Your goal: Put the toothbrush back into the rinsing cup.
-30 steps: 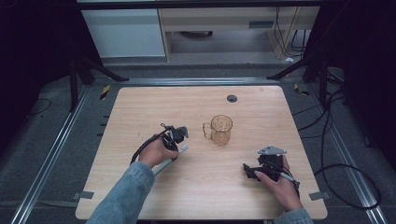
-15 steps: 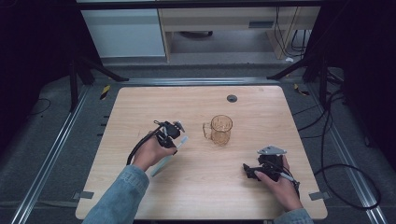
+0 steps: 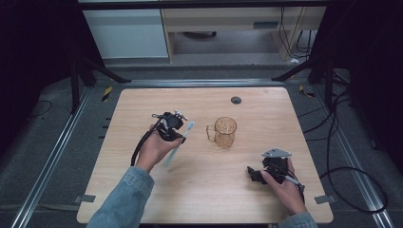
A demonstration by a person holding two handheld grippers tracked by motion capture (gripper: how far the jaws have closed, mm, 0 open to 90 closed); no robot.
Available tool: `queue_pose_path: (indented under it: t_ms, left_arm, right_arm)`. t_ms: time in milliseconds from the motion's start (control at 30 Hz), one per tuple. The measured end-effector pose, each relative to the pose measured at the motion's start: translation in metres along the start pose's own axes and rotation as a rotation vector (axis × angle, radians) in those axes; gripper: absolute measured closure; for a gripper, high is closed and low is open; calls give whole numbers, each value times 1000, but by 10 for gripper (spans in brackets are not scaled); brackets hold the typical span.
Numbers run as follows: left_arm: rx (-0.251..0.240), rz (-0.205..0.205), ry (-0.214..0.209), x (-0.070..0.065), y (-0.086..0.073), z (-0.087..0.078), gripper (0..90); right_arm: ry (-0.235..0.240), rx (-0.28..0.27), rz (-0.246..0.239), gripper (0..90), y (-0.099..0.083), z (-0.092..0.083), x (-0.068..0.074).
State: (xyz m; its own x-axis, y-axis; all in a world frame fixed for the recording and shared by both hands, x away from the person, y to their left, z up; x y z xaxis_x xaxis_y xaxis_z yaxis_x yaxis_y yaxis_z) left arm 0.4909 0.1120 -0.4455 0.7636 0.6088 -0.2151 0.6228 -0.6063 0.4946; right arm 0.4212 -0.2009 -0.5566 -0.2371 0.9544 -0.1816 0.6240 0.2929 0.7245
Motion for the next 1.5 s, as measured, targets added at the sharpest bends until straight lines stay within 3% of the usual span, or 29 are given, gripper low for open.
queue_pose_path:
  t_ms: [300, 533, 767, 1167, 1300, 1500]
  left_arm:
    - [-98, 9, 18, -7, 28, -3, 791]
    - [-145, 22, 26, -9, 47, -5, 791]
    - [-149, 28, 46, -13, 59, -11, 791]
    - [-202, 58, 69, -22, 81, -14, 791]
    - [-252, 53, 87, -23, 86, -16, 790]
    - [-316, 81, 110, -30, 93, -20, 791]
  right_arm:
    - [0, 0, 0, 4, 0, 0, 0]
    - [0, 0, 0, 4, 0, 0, 0]
    - [1, -1, -2, 6, 0, 0, 0]
    - [3, -1, -1, 4, 0, 0, 0]
    - [5, -1, -5, 4, 0, 0, 0]
    - [4, -2, -9, 4, -1, -1, 0]
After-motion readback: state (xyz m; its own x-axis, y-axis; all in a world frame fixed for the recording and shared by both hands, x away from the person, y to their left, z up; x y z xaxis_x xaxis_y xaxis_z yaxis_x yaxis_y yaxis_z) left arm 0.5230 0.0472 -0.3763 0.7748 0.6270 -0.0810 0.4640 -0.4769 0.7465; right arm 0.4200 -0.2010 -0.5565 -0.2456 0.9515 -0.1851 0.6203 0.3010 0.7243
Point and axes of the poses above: each handheld gripper's, and its own axes: z roughly forward along the jaws, y roughly out of its top, x roughly to its left, the point moved 6 cm from there along z, roughly forward along the jaws, and after that the axes turned 15 degrees about -y, right-handed, at the moved point
